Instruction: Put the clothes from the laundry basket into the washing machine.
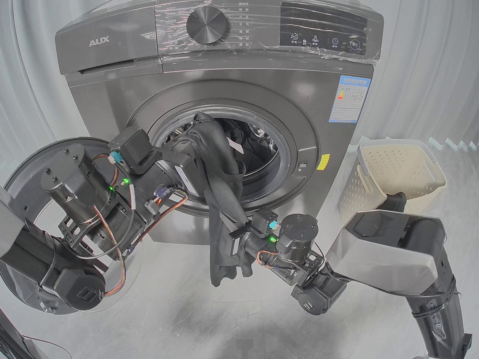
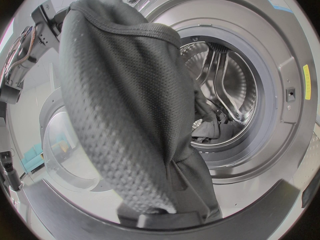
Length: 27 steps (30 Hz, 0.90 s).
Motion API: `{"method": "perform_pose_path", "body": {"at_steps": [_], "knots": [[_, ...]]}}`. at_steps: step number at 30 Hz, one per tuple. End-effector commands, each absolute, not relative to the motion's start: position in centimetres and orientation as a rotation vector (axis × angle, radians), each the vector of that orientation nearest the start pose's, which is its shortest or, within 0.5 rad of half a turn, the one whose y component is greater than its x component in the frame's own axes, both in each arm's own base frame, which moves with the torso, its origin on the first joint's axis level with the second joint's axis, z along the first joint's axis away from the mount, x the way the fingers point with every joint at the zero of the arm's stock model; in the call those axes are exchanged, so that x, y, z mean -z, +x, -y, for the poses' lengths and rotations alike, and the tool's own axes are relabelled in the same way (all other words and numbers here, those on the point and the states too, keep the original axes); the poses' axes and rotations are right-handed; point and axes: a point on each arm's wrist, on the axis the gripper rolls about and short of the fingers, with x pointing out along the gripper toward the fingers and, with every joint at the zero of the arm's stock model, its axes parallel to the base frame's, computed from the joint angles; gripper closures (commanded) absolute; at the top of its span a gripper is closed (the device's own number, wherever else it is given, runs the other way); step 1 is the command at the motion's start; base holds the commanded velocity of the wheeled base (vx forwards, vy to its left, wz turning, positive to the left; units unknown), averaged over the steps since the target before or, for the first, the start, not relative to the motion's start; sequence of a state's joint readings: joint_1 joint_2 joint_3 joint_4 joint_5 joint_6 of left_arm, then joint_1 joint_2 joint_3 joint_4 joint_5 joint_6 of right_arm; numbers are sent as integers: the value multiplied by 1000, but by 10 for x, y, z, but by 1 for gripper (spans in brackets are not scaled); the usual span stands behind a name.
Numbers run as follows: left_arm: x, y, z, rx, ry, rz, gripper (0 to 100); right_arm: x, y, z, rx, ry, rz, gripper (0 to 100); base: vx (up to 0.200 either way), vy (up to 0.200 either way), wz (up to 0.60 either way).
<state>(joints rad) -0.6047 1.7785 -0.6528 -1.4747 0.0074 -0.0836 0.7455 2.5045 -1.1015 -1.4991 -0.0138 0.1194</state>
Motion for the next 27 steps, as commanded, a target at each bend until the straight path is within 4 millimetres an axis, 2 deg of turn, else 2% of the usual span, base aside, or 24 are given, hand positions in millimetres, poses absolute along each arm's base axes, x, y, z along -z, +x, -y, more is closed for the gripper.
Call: {"method": "perform_pose_path", "body": {"at_steps": [1, 3, 5, 6, 7, 9, 16, 20, 26, 27], "knots": [[-194, 245, 166, 597, -176, 275, 100, -49, 336, -284, -695, 164, 91, 100, 0, 0, 0], [-191, 244, 164, 594, -172, 262, 100, -57, 337, -279, -688, 168, 103, 100, 0, 0, 0], [-180, 238, 161, 593, -158, 217, 100, -77, 336, -268, -670, 181, 131, 100, 0, 0, 0], [-180, 238, 161, 593, -158, 217, 100, -77, 336, -268, -670, 181, 131, 100, 0, 0, 0], [-171, 235, 158, 591, -145, 181, 100, -89, 335, -261, -660, 188, 151, 100, 0, 0, 0], [-162, 232, 156, 590, -139, 143, 100, -98, 335, -256, -650, 193, 166, 100, 0, 0, 0], [-127, 224, 138, 546, -91, -11, 100, -128, 326, -250, -653, 210, 221, 100, 0, 0, 0], [-107, 221, 127, 521, -60, -96, 100, -136, 323, -246, -651, 214, 233, 100, 0, 0, 0], [-88, 217, 124, 518, -34, -181, 100, -133, 320, -244, -651, 208, 220, 100, 0, 0, 0], [-87, 217, 124, 518, -31, -182, 0, -132, 320, -244, -651, 208, 220, 100, 0, 0, 0]]}}
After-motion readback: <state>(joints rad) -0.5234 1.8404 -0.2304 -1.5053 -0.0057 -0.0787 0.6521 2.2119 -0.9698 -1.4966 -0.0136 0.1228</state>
